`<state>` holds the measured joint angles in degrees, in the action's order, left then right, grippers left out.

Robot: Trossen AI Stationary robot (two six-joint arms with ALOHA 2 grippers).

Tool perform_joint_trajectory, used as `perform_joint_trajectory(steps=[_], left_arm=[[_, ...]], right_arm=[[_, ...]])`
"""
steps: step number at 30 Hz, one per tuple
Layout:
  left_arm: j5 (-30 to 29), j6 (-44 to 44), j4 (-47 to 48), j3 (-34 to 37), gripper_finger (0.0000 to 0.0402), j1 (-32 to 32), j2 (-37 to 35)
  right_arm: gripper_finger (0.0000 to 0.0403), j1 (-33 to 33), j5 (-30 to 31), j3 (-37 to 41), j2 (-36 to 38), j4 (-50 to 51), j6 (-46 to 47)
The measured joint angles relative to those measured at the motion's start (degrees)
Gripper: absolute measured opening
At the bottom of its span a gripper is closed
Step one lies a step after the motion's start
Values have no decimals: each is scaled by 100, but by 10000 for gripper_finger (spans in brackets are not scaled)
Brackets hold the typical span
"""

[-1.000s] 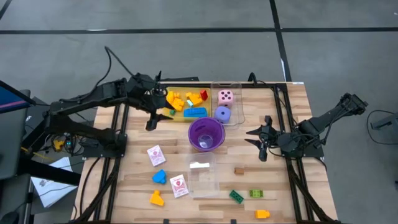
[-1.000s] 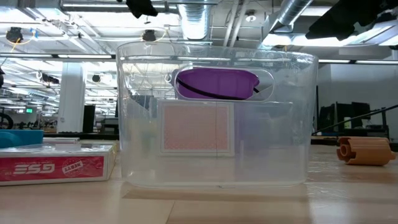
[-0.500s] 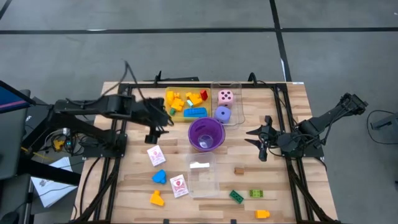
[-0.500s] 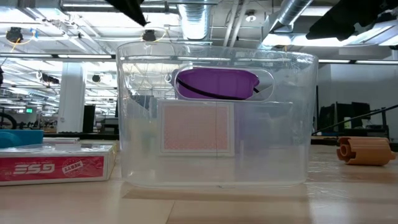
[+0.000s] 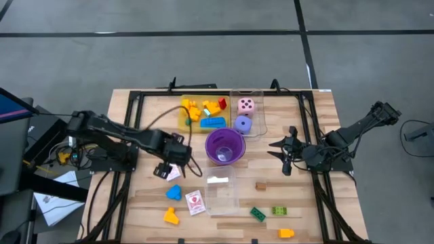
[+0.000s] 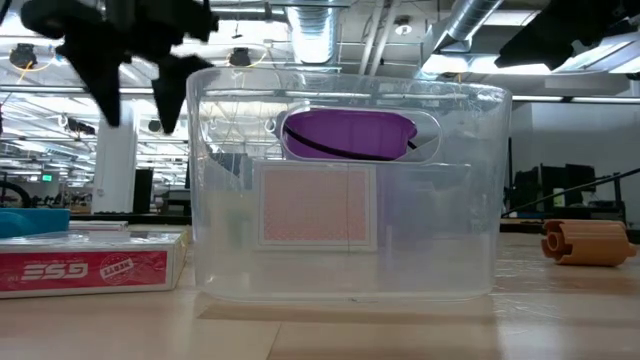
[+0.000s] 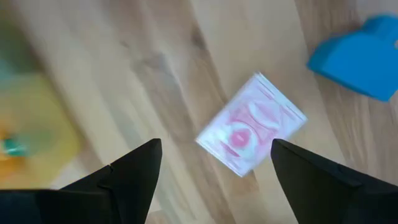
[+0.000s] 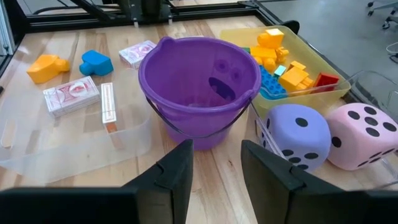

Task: Pick & Place Toys
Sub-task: Put the pink deck of cards into the bottom transparent bin

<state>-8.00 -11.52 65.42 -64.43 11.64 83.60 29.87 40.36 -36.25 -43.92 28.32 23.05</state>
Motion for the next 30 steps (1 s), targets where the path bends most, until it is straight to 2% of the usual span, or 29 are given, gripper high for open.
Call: perform_joint_trajectory(steps=[13, 17, 22, 30], left_arm=[[38, -1067, 205, 132, 299, 506, 1386], [-69, -1746, 104, 406, 299, 620, 1391], [-215, -2244, -503, 943, 299, 672, 1135], [-567, -2340, -819, 1332, 299, 717, 435]], right_arm=[[127, 0, -2, 0, 2, -2, 57], [127, 0, -2, 0, 1, 9, 57], [127, 0, -4, 0, 0, 52, 90], [127, 0, -149, 0, 1, 97, 203]])
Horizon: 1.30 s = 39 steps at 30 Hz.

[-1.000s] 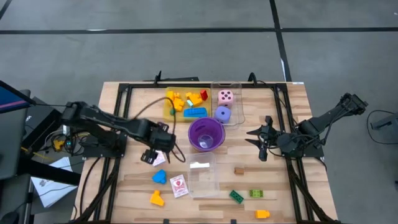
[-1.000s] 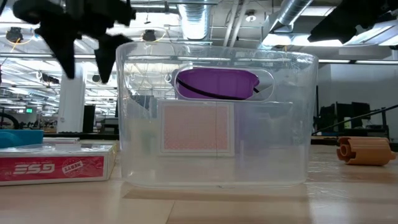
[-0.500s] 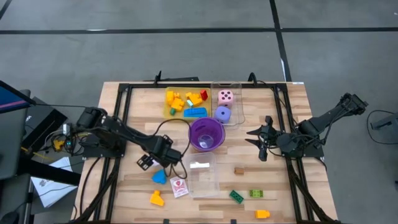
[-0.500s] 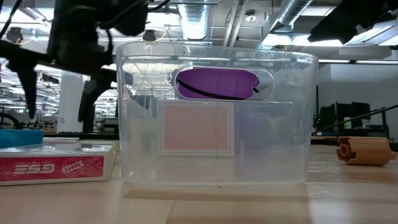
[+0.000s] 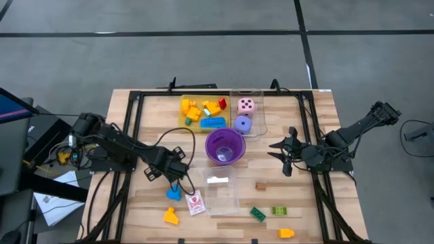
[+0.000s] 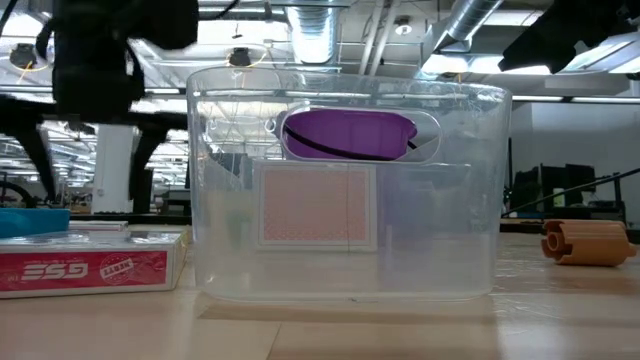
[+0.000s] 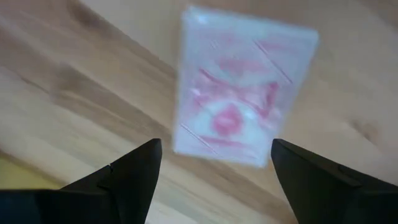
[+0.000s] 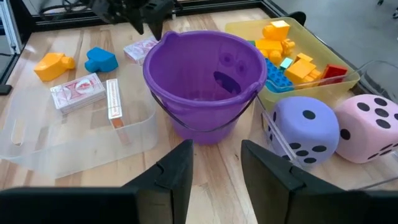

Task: Pick & Place Toys
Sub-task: Put the pink deck of cards into the bottom transparent bin

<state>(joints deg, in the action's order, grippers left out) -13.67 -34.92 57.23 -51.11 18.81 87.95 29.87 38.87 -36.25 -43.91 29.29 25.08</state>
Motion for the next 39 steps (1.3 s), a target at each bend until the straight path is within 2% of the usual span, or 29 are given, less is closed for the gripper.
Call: perform_joint_trajectory(steps=[4, 8, 13, 17, 19, 23, 27, 37, 39], left_arm=[[57, -106, -352, 65, 299, 79, -137], [67, 205, -423, 65, 311, 115, -100], [-73, 959, -481, 65, 362, 113, -88], [-650, 883, -428, 65, 395, 136, -88], [-669, 756, -265, 65, 396, 126, -88], [-211, 700, -95, 75, 380, 168, -88], [-148, 271, -146, 174, 367, 332, -90], [-75, -354, -785, 312, 365, 298, -90], [125, -377, -826, 312, 365, 234, -90]], right_arm=[[127, 0, 0, 0, 1, 1, 3], [127, 0, -2, 0, 1, 9, 46], [127, 0, -2, 0, -1, 36, 46], [127, 0, -1, 0, -1, 34, 40], [127, 0, -2, 0, 0, 34, 37], [127, 0, -2, 0, -1, 36, 39], [127, 0, -2, 0, 1, 56, 39], [127, 0, -6, 0, 0, 123, 90], [127, 0, -5, 0, -1, 119, 92]])
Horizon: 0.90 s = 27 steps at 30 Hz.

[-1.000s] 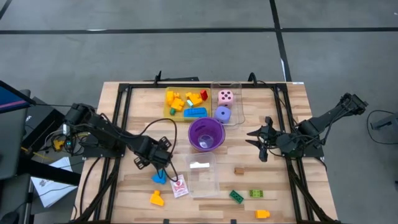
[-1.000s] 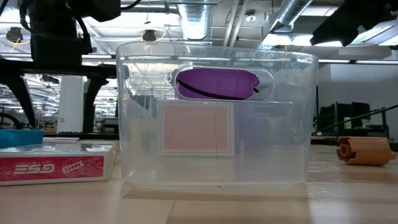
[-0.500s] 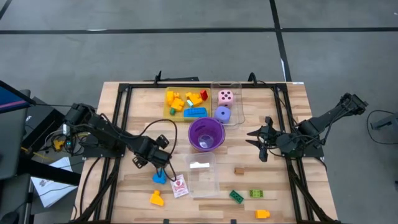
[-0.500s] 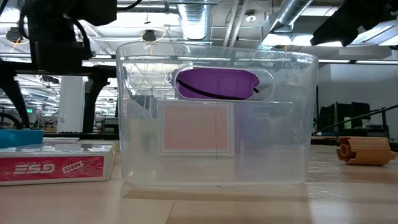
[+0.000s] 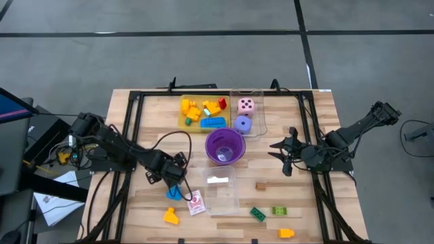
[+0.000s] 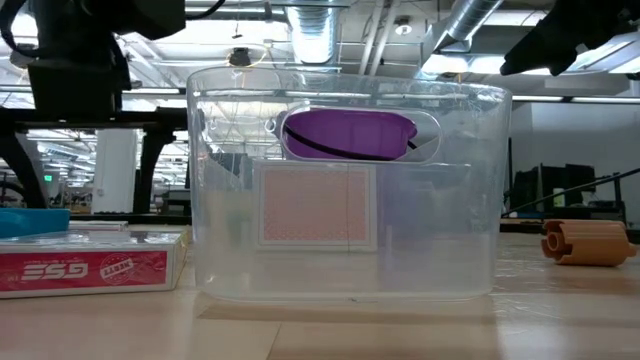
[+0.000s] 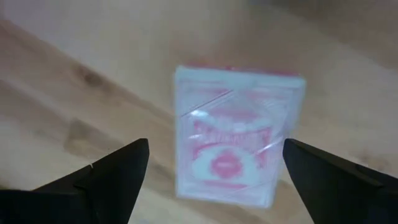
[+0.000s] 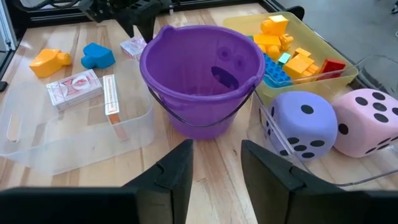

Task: Pick & Place Toys
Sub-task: Put the pink deck of cards into the bottom transparent bin

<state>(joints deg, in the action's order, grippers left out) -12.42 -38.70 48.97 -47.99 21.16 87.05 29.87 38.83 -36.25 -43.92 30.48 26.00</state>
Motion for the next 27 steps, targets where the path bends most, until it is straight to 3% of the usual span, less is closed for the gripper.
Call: perform_joint_trajectory(steps=[3, 21, 27], left_arm=[[342, -39, -120, 0, 365, -108, 37], [837, -269, -129, 12, 365, -421, 44], [971, -312, -473, 484, 365, -416, 44]], right_arm=[[127, 0, -21, 0, 2, 1, 13], [127, 0, -153, 0, 0, 97, 105], [127, 0, -153, 0, 0, 85, 107]])
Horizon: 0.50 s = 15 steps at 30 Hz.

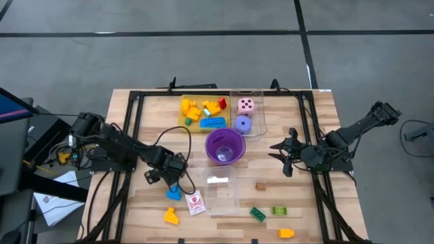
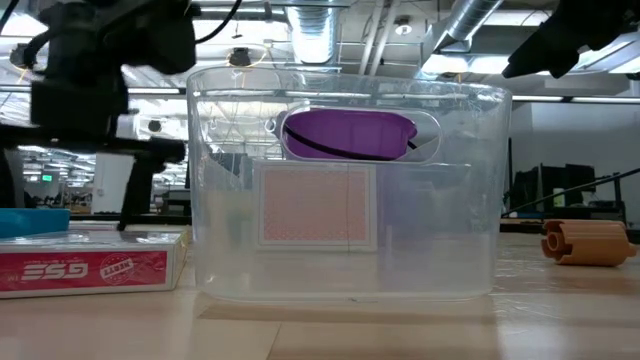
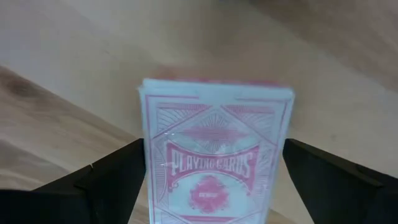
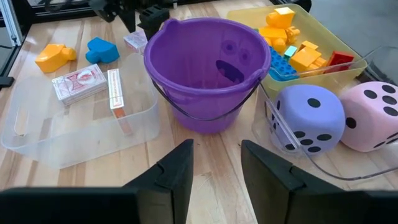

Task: Pick & Place Toys
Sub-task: Put the pink deck of cards into the bottom transparent bin

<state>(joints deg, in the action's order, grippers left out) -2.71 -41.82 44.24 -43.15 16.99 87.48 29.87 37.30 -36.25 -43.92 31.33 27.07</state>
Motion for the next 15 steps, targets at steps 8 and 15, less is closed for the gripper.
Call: perform_joint_trajectory(steps=[8, 15], left_arm=[[-204, -12, -187, 260, 365, -4, -24], [-146, 254, -305, 268, 365, -28, -23]], right_arm=[[127, 0, 0, 0, 0, -4, -2], [127, 0, 0, 0, 1, -2, -1]])
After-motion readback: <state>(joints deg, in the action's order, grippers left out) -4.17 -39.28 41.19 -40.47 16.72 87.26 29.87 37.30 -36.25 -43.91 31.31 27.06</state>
